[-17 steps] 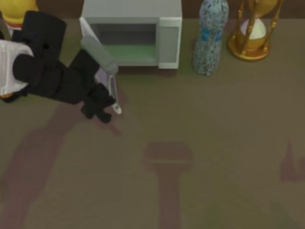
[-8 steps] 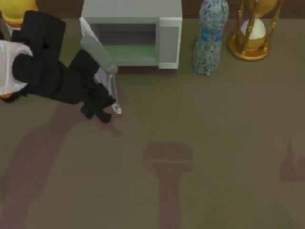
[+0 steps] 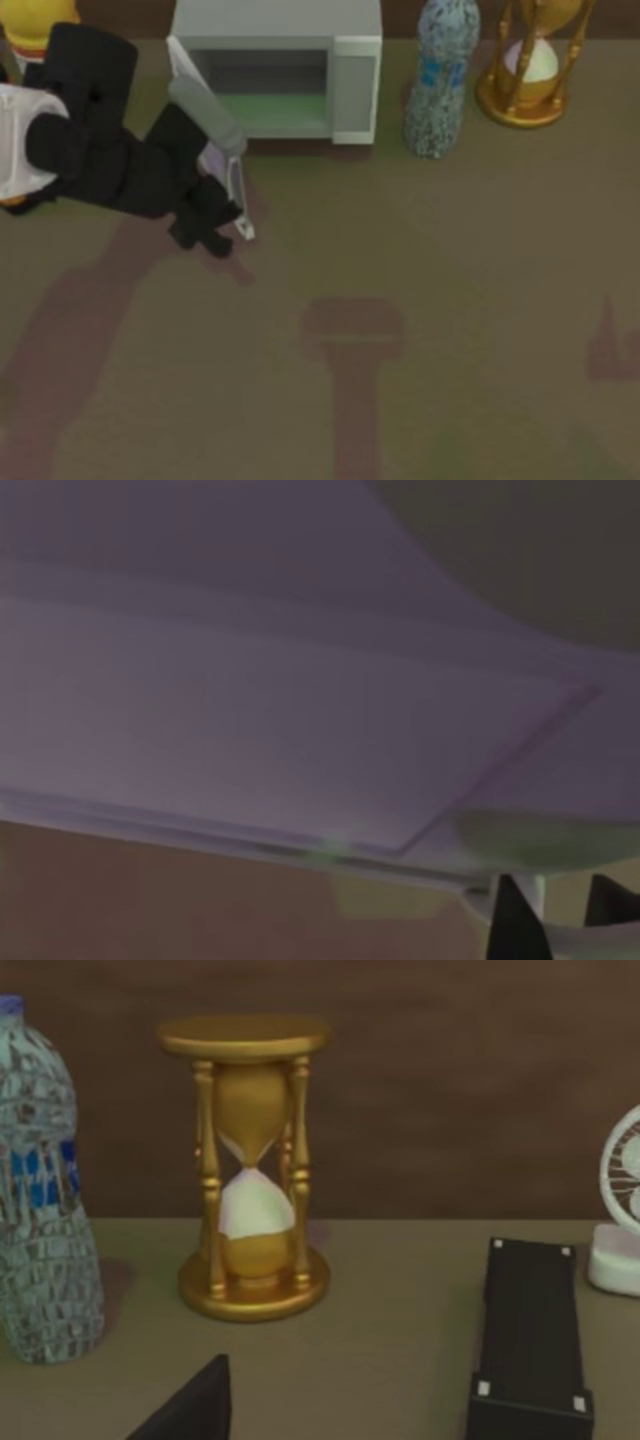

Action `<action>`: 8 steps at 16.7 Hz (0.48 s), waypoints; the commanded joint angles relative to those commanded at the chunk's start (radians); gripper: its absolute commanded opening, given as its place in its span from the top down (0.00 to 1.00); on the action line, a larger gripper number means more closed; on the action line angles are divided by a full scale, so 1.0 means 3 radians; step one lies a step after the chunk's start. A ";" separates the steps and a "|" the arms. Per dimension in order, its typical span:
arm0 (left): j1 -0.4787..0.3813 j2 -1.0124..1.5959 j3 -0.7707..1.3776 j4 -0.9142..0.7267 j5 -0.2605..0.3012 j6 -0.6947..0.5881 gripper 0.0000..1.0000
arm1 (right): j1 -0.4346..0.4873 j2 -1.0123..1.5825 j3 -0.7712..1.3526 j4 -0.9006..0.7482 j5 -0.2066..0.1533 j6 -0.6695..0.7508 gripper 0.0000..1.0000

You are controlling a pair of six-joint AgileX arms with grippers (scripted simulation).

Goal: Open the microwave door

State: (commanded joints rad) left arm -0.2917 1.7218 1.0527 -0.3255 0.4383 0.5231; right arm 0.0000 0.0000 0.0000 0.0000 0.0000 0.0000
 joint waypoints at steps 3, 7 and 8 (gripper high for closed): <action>0.0068 0.0014 0.0029 -0.0087 0.0081 0.0159 1.00 | 0.0000 0.0000 0.0000 0.0000 0.0000 0.0000 0.00; 0.0160 0.0025 0.0068 -0.0205 0.0195 0.0381 1.00 | 0.0000 0.0000 0.0000 0.0000 0.0000 0.0000 0.00; 0.0189 0.0028 0.0080 -0.0242 0.0230 0.0449 1.00 | 0.0000 0.0000 0.0000 0.0000 0.0000 0.0000 0.00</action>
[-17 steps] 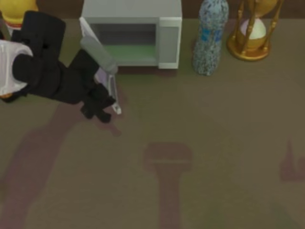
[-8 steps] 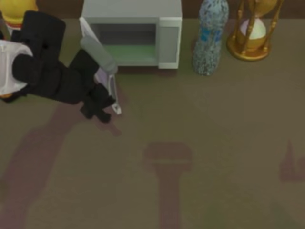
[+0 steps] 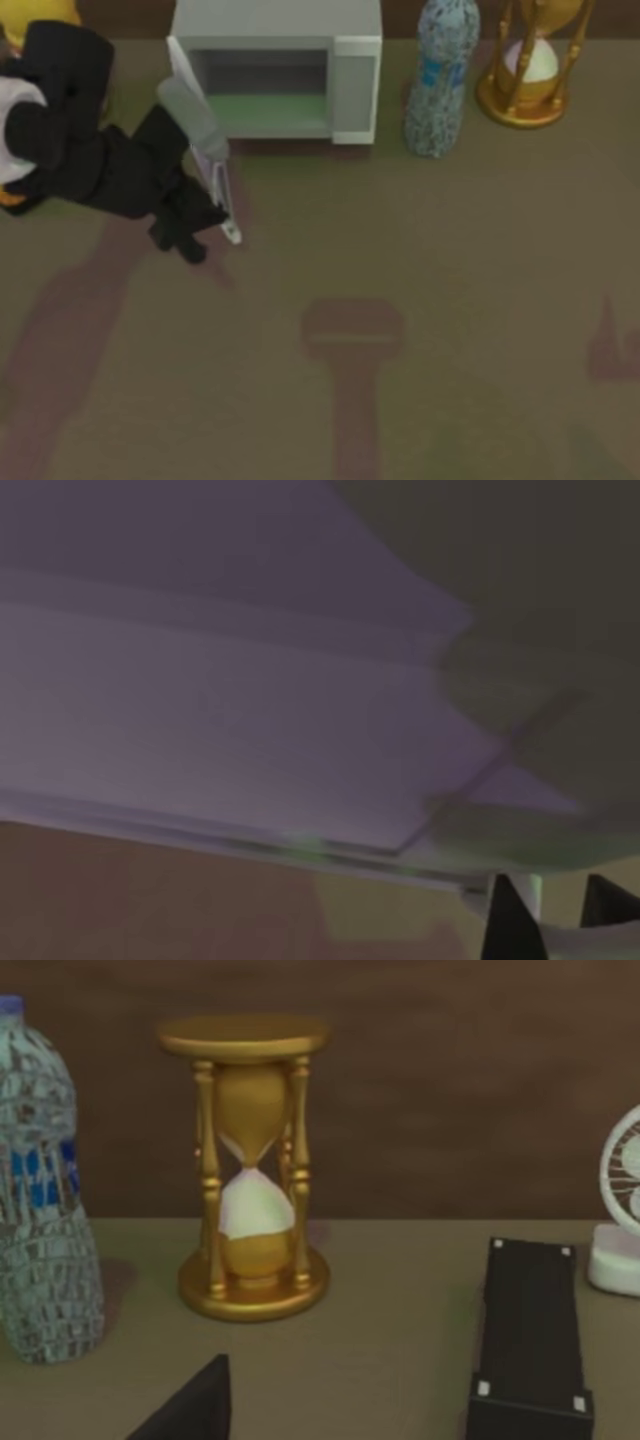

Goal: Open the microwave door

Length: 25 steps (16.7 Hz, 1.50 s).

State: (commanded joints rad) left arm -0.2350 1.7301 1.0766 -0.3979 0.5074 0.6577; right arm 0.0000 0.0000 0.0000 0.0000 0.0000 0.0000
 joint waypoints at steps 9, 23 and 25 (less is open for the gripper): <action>0.0047 0.0002 0.0019 -0.0059 0.0058 0.0113 1.00 | 0.0000 0.0000 0.0000 0.0000 0.0000 0.0000 0.00; 0.0047 0.0002 0.0019 -0.0059 0.0058 0.0113 1.00 | 0.0000 0.0000 0.0000 0.0000 0.0000 0.0000 0.00; 0.0047 0.0002 0.0019 -0.0059 0.0058 0.0113 1.00 | 0.0000 0.0000 0.0000 0.0000 0.0000 0.0000 0.00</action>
